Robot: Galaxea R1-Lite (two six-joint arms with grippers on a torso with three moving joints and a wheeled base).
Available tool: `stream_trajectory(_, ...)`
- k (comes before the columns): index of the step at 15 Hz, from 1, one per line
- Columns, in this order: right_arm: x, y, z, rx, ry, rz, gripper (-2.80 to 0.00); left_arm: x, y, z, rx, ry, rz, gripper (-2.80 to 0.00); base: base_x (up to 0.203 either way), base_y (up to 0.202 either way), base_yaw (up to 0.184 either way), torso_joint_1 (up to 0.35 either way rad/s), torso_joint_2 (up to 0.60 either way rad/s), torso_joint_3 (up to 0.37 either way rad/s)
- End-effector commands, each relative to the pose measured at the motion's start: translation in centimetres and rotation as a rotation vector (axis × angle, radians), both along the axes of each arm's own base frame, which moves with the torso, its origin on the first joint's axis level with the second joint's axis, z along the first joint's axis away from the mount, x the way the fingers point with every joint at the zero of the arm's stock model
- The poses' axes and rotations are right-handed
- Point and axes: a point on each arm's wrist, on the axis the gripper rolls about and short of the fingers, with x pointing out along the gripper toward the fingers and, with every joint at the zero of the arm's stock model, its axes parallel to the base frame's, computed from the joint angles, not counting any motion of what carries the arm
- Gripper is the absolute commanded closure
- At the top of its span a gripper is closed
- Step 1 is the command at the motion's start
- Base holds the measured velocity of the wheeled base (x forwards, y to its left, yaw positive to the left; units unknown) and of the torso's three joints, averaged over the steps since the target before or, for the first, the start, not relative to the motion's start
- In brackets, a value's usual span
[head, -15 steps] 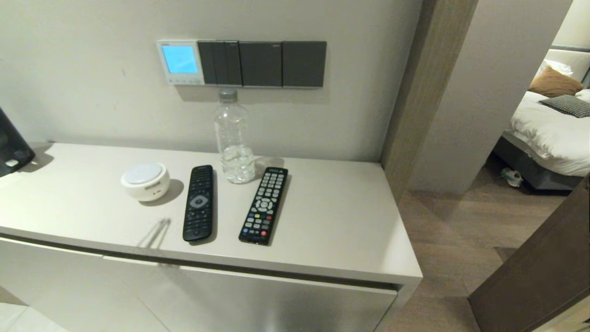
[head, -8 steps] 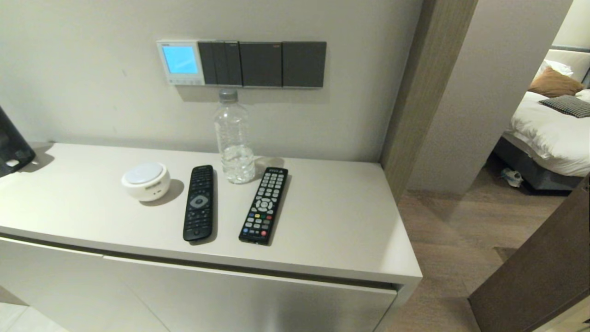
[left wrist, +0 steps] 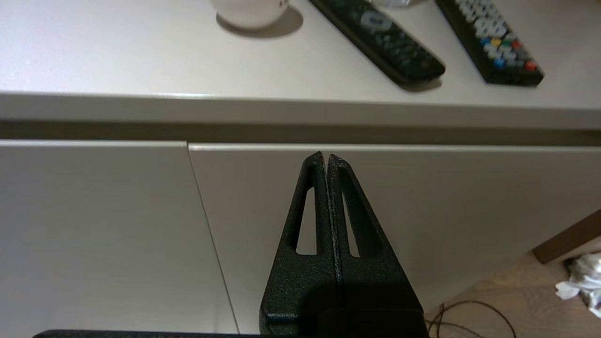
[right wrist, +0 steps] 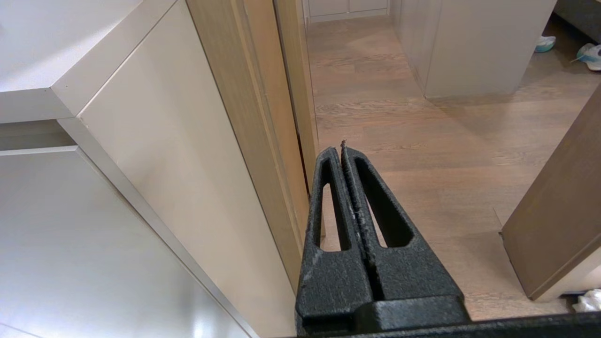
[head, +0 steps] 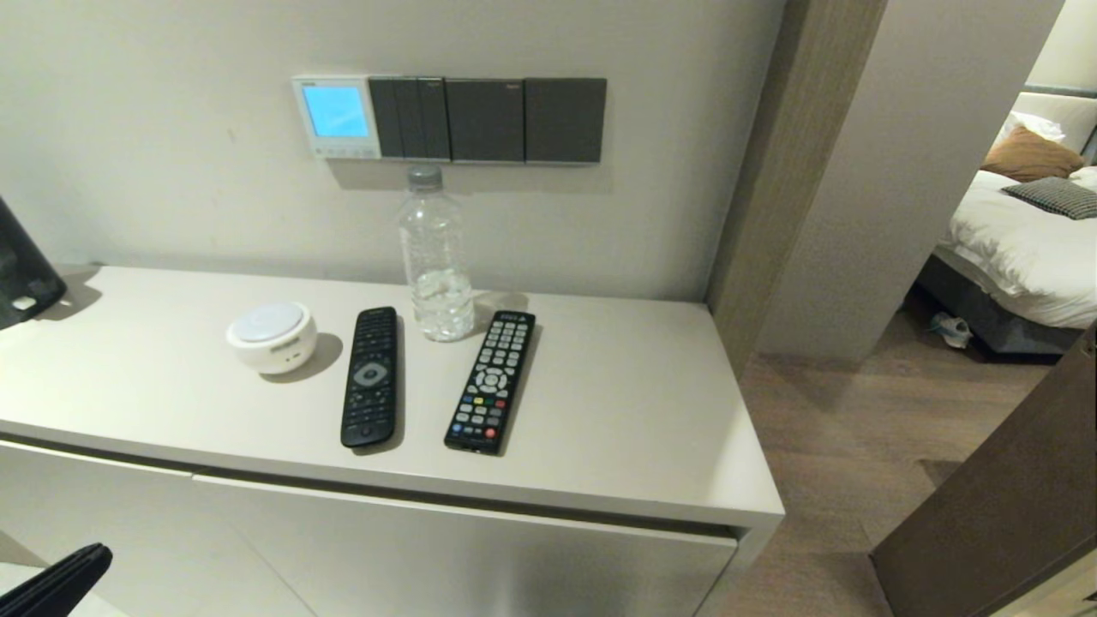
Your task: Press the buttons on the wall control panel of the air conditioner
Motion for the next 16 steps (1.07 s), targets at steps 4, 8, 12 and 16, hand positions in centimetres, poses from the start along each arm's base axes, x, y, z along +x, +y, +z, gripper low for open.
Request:
stream_trajectory(4, 0.0, 0.0, 0.0, 0.000, 0.003, 0.000, 0.00, -1.1, -0.1, -3.0, 0.020, 0.031, 0.000, 0.00, 0.000, 0.000, 0.000, 0.000, 0.00, 0.000)
stream_trajectory(8, 0.0, 0.0, 0.0, 0.000, 0.003, 0.000, 0.00, -2.6, -0.3, -3.7, 0.049, -0.036, 0.043, 0.00, 0.000, 0.000, 0.000, 0.000, 0.00, 0.000)
stream_trajectory(12, 0.0, 0.0, 0.0, 0.000, 0.003, 0.000, 0.00, -3.2, -0.2, -4.4, 0.107, -0.029, 0.108, 0.00, 0.000, 0.000, 0.000, 0.000, 0.00, 0.000)
stream_trajectory(16, 0.0, 0.0, 0.0, 0.000, 0.003, 0.000, 0.00, -3.2, -0.1, -4.4, 0.153, -0.038, 0.129, 0.00, 0.000, 0.000, 0.000, 0.000, 0.00, 0.000)
